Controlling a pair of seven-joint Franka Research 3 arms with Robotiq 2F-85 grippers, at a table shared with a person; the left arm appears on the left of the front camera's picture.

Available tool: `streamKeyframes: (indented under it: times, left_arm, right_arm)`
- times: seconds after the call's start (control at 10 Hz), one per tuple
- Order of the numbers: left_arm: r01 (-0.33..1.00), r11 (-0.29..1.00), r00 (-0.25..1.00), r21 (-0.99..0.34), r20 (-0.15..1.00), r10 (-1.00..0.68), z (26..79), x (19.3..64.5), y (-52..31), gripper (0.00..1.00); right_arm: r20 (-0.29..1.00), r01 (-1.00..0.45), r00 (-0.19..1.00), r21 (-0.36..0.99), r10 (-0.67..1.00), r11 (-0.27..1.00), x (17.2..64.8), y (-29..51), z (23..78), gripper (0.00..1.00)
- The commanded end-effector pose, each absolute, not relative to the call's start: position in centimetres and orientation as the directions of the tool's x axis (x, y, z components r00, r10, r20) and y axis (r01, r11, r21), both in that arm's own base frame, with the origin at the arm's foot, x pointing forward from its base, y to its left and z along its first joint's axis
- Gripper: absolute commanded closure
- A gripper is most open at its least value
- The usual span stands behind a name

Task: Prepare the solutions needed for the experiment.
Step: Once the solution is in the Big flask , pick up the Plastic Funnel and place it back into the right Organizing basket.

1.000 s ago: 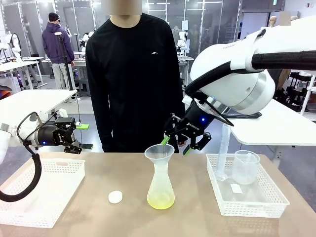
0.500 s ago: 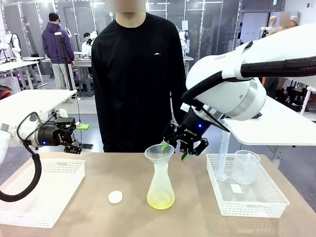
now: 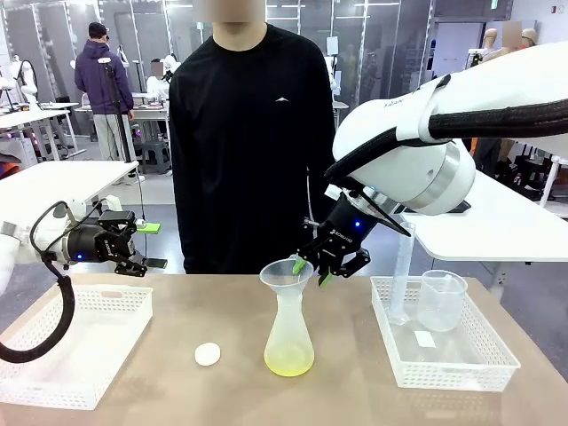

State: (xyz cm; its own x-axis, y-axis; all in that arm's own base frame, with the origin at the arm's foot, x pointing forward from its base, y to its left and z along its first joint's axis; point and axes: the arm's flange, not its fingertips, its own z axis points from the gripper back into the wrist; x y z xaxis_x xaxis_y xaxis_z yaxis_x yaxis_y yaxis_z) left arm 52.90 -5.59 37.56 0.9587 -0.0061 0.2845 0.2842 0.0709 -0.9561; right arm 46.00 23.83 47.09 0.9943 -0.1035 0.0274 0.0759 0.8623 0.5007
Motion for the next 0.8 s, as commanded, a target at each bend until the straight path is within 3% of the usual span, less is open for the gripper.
streamKeyframes:
  times: [0.0,0.1,0.2,0.3,0.4,0.5,0.7]
  left_arm:
    - [0.286,0.059,0.958,-0.957,0.285,-0.013,37.75,52.8,-5.63,0.0]
    - [0.286,0.059,0.958,-0.957,0.285,-0.013,37.75,52.8,-5.63,0.0]
    - [0.286,0.059,0.958,-0.957,0.285,-0.013,37.75,52.8,-5.63,0.0]
    - [0.286,0.059,0.958,-0.957,0.285,-0.013,37.75,52.8,-5.63,0.0]
    - [0.286,0.059,0.958,-0.957,0.285,-0.013,37.75,52.8,-5.63,0.0]
    - [0.286,0.059,0.958,-0.957,0.285,-0.013,37.75,52.8,-5.63,0.0]
    - [0.286,0.059,0.958,-0.957,0.285,-0.013,37.75,52.8,-5.63,0.0]
  right_arm:
    - [-0.005,0.119,0.991,0.506,-0.135,0.854,46.34,24.77,47.24,0.6]
    - [-0.011,0.123,0.99,0.508,-0.137,0.852,46.42,24.91,47.18,0.79]
    - [-0.02,0.13,0.99,0.511,-0.14,0.849,46.45,25.02,47.13,0.71]
    - [-0.025,0.134,0.99,0.51,-0.142,0.85,46.45,25.07,47.15,0.98]
    - [-0.026,0.135,0.99,0.508,-0.141,0.851,46.44,25.11,47.14,0.8]
    - [-0.032,0.143,0.989,0.507,-0.147,0.85,46.49,25.05,47.07,1.0]
    - [-0.038,0.144,0.989,0.502,-0.145,0.853,46.46,25.14,46.94,1.0]
